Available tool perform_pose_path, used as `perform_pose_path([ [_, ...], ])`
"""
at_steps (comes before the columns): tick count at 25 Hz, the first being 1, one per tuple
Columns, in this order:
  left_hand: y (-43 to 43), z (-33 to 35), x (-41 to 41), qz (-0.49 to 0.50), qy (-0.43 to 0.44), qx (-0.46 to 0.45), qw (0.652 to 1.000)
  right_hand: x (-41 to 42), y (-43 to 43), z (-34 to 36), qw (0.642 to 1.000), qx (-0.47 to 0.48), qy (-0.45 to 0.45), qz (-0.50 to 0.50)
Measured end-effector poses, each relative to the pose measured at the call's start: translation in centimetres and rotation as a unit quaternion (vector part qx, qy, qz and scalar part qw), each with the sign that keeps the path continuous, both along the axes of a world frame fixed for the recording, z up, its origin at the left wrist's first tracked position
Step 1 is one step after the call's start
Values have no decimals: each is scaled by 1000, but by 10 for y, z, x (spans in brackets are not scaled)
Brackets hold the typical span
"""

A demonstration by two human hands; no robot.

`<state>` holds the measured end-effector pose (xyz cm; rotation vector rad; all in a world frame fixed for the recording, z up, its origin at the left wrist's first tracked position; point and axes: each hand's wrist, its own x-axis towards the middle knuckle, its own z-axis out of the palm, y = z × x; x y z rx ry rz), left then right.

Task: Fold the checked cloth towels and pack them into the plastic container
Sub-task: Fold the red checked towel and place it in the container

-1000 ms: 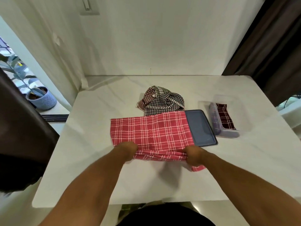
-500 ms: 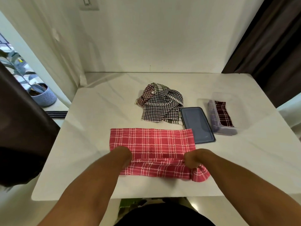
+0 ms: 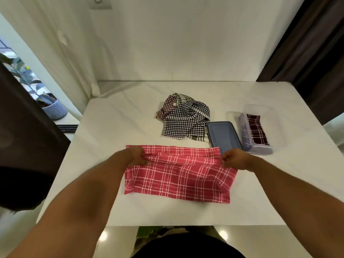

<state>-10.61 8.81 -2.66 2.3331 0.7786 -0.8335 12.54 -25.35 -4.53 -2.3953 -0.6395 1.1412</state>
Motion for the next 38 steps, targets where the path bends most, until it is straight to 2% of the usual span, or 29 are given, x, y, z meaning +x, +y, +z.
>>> perform_pose_path([
  [4, 18, -9, 5, 11, -26, 118, 993, 10, 9, -15, 989, 63, -112, -78],
  [8, 28, -25, 2, 127, -72, 154, 977, 14, 18, -35, 979, 65, -173, -82],
  [12, 29, -37, 5, 184, -85, 185, 961, 17, 28, -39, 971, 72, -217, -72],
  [17, 35, -50, 8, 226, -86, 175, 954, 27, 42, -41, 957, 44, -286, -7],
  [22, 35, -62, 7, 259, -84, 148, 951, 31, 51, -43, 956, 25, -292, 9],
  [26, 36, -72, -4, 313, -133, 75, 937, 19, 70, -41, 918, 80, -382, 66],
  [28, 35, -73, -11, 347, -156, 57, 923, -2, 96, -36, 913, 114, -370, 131],
  [30, 34, -73, -22, 369, -162, 51, 914, -35, 128, -33, 917, 137, -315, 203],
  [34, 23, -69, -51, 349, -157, 20, 924, -103, 181, -34, 919, 139, -184, 320],
  [38, 4, -62, -80, 305, -141, 12, 942, -155, 209, -42, 921, 133, -102, 352],
])
